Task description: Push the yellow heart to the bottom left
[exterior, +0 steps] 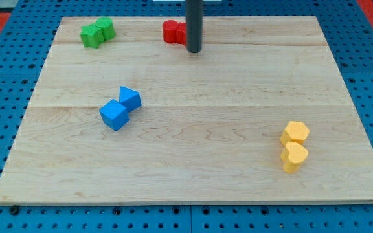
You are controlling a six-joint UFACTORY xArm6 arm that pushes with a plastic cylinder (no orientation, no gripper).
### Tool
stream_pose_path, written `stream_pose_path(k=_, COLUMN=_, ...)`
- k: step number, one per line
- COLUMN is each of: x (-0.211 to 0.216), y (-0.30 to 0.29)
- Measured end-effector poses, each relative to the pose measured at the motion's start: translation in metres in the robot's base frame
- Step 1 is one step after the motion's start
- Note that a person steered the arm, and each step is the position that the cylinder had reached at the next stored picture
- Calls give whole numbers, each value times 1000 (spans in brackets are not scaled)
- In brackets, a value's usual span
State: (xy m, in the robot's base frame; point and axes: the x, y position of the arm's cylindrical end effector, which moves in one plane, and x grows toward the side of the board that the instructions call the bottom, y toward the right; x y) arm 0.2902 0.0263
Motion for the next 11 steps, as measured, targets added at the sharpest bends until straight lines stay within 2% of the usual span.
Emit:
stream_pose_path(k=1, x=-11, y=55)
stream_pose_path(k=2, x=24, y=120)
stream_pose_path(k=3, x=127, y=181)
stream_pose_path(k=4, x=208, y=184)
stream_pose_path(k=5, x=232, y=184)
stream_pose_path(k=6, x=278, y=184)
stream_pose_path(k=8, x=254, y=127)
stream_pose_path(k=9, x=239, y=133)
stream_pose_path(k=11, x=243, y=-57)
